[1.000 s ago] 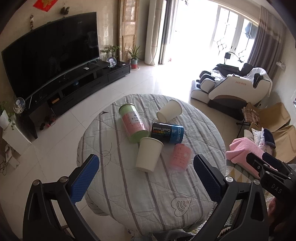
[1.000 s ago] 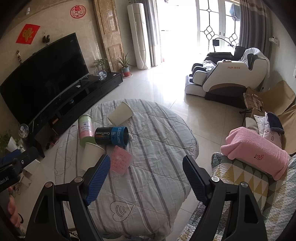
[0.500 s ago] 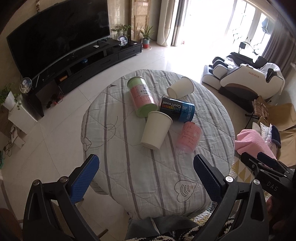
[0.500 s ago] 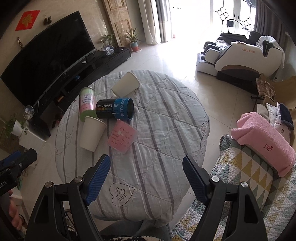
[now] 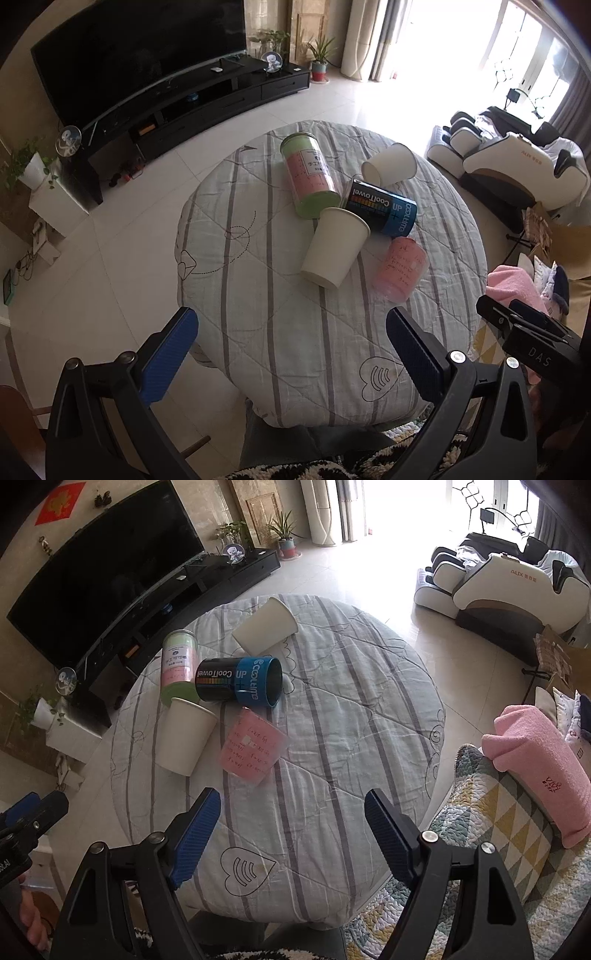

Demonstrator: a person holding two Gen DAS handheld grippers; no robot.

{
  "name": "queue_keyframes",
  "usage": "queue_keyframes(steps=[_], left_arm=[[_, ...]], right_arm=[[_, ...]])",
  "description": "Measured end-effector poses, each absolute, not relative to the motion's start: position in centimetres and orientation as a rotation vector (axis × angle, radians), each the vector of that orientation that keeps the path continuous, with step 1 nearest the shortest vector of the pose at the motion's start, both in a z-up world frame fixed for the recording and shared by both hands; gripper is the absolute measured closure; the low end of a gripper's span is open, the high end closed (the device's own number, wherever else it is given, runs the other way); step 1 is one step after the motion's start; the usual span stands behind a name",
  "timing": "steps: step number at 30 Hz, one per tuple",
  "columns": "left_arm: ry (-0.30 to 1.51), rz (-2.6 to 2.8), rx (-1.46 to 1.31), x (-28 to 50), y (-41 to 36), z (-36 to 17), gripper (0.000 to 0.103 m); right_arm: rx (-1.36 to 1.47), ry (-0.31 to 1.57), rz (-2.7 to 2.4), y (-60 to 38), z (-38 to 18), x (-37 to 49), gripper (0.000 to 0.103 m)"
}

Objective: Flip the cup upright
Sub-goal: 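Move the right tool toward the lying green-and-pink canister, then close the right gripper around the middle of the green-and-pink canister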

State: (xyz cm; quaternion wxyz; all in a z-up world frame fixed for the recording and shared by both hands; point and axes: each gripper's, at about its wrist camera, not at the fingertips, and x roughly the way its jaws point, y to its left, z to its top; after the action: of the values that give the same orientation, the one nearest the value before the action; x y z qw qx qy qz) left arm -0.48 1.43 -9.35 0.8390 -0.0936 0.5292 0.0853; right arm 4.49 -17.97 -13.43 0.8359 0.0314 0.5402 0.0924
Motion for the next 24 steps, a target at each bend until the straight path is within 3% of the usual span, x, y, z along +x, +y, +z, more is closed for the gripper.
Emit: queue_keyframes(steps=[12, 24], left_arm=[[1.166, 0.108, -0.249, 4.6, 10.6, -11.6, 0.0], [1.195, 0.07, -0.287, 11.7, 19.7, -13.3, 0.0]], right_arm=[[0.017, 1.187, 0.127, -10.1, -14.1, 8.5, 0.021], [-0.123, 1.191, 0.142, 1.8, -14.8, 18.4, 0.022]])
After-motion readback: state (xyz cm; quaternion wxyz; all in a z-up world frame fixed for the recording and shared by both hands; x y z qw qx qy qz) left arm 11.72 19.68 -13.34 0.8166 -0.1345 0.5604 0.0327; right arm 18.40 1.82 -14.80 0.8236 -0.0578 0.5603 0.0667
